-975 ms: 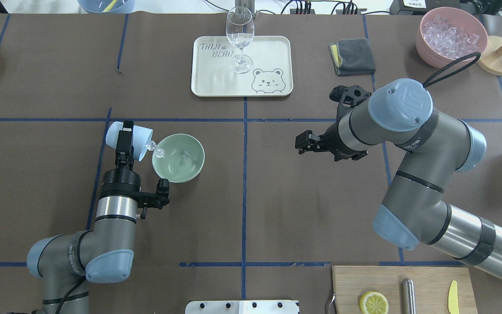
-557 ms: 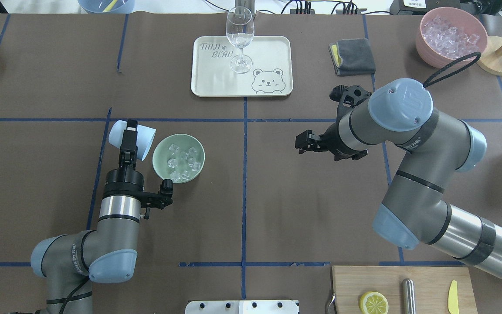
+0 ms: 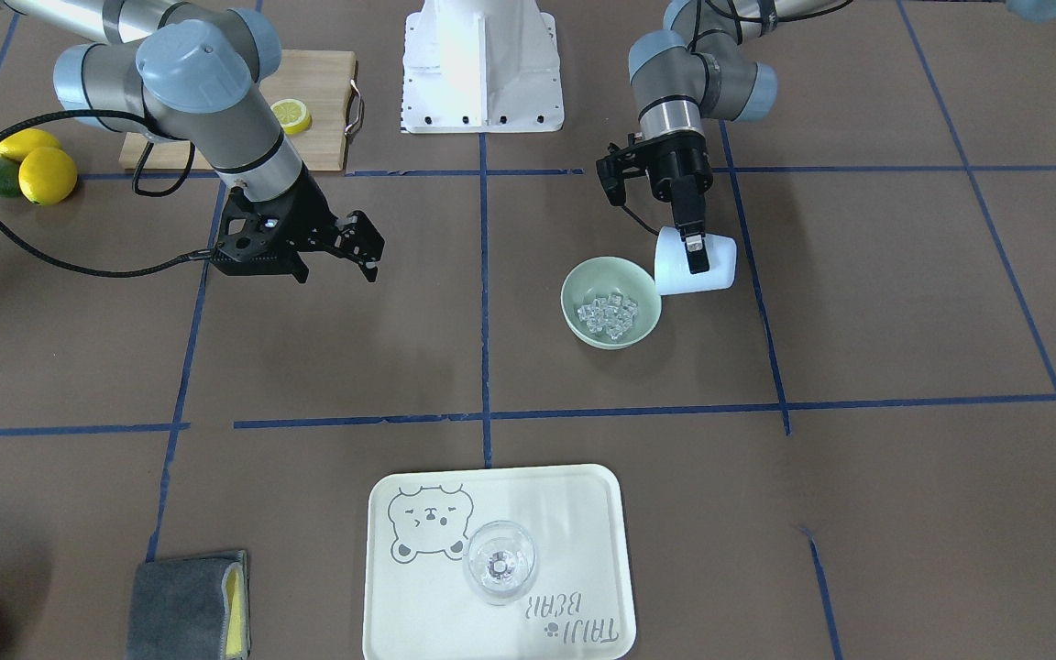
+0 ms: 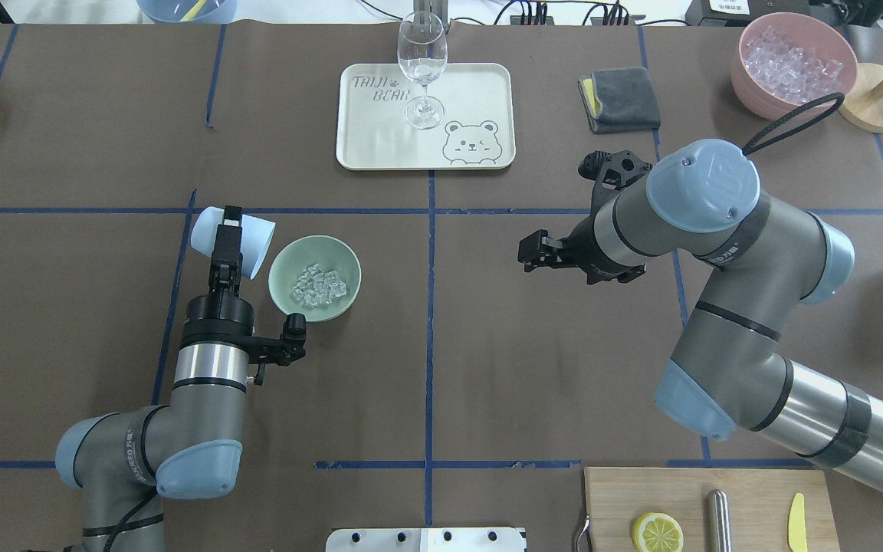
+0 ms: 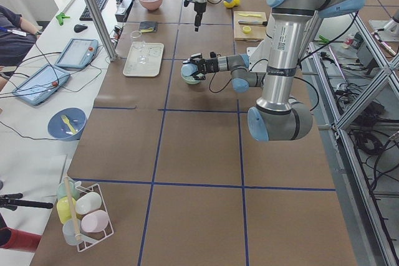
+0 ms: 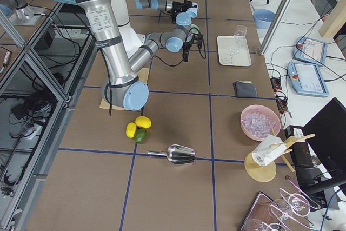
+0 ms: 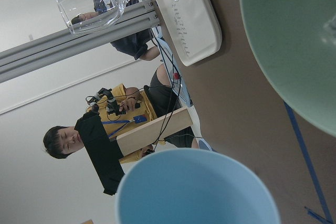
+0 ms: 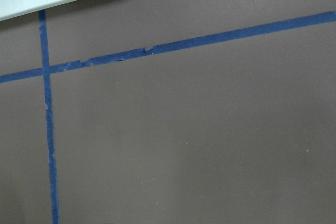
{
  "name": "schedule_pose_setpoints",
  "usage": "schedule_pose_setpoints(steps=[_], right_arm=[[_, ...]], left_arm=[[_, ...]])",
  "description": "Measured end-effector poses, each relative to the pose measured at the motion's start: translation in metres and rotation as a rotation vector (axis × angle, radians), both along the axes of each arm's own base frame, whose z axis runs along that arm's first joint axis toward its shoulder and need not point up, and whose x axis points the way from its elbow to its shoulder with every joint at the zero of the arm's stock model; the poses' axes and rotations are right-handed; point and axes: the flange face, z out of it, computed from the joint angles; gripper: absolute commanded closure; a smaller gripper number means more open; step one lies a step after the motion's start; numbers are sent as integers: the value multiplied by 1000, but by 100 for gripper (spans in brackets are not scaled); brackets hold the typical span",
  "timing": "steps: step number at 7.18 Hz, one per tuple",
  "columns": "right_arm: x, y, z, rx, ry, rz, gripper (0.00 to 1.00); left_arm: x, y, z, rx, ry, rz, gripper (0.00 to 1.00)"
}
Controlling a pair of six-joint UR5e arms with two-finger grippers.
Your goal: Pour ice into bowl
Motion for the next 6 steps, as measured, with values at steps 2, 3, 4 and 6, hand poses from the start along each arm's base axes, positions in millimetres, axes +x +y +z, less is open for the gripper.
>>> schedule_pose_setpoints(steps=[2,3,4,6], right_arm=[[0,0,-1,1,-2,0,0],[0,0,-2,1,-3,0,0],[-1,0,-4,4,-5,0,0],[-2,-1,-9,8,-12,2,0]], left_arm=[[-8,2,-1,23,114,1,100],[-11,3,0,29,141,1,100],[-14,3,2,37,181,0,100],[-19,4,10,50,356,3,100]])
